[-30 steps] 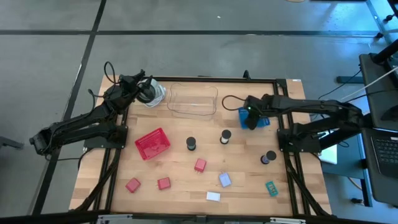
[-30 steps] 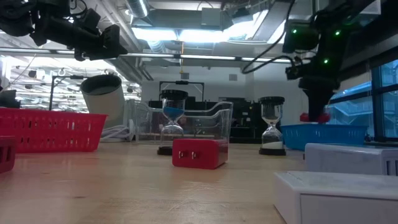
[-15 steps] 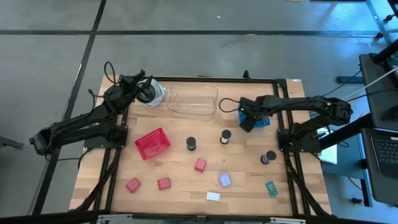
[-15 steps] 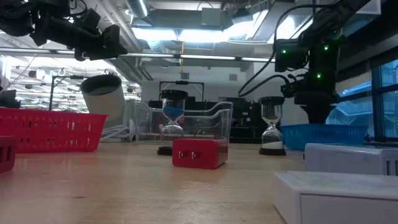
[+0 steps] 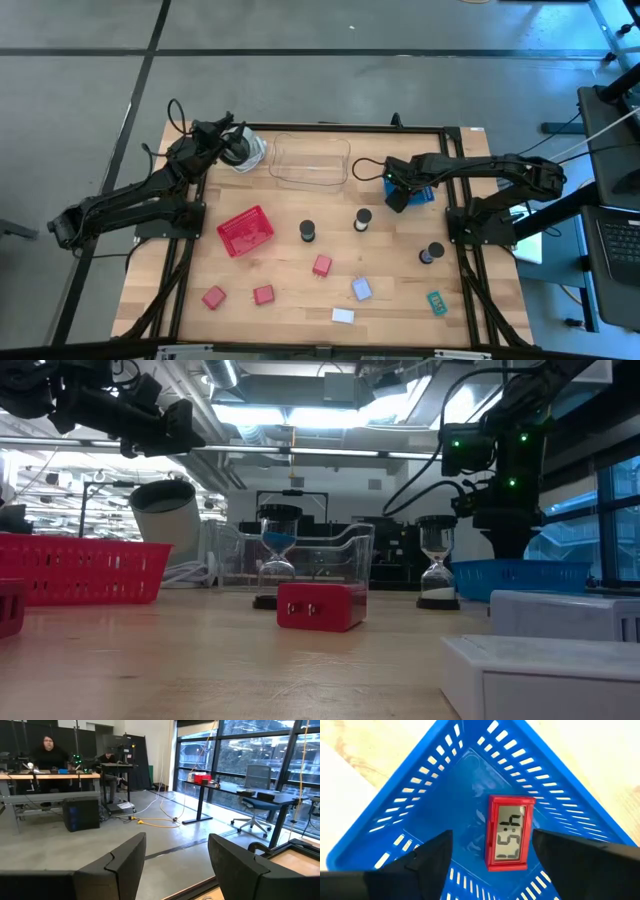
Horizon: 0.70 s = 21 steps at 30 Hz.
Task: Pick & Place Office items
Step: Put the left blue hourglass into the red bin
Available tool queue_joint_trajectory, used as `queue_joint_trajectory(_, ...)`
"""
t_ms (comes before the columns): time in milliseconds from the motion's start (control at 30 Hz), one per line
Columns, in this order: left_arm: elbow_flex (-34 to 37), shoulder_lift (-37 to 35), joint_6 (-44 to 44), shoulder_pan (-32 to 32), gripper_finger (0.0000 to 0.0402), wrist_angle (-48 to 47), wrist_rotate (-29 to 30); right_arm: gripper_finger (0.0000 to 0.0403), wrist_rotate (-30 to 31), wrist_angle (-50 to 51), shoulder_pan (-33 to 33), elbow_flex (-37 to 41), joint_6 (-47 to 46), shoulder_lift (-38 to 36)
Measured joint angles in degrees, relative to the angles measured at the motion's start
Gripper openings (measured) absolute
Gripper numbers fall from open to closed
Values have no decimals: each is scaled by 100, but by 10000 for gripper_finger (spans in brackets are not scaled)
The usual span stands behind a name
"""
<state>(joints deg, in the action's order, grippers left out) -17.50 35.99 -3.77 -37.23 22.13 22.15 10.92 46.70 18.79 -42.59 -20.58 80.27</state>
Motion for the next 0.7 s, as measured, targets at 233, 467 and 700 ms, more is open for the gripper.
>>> queue_joint_trajectory(233,-306,0,-56,0,212,7,-1018,307,-160,632,-1,-470,3,-89)
queue_joint_trajectory(467,-658,169,-120,233,217,-568,-2050,302,21,1350,-79,-1520,298,-287)
queue_joint_trajectory(700,-656,630,135,1043,249,-564,-2221,296,394,1380,-230,-2024,347,-682)
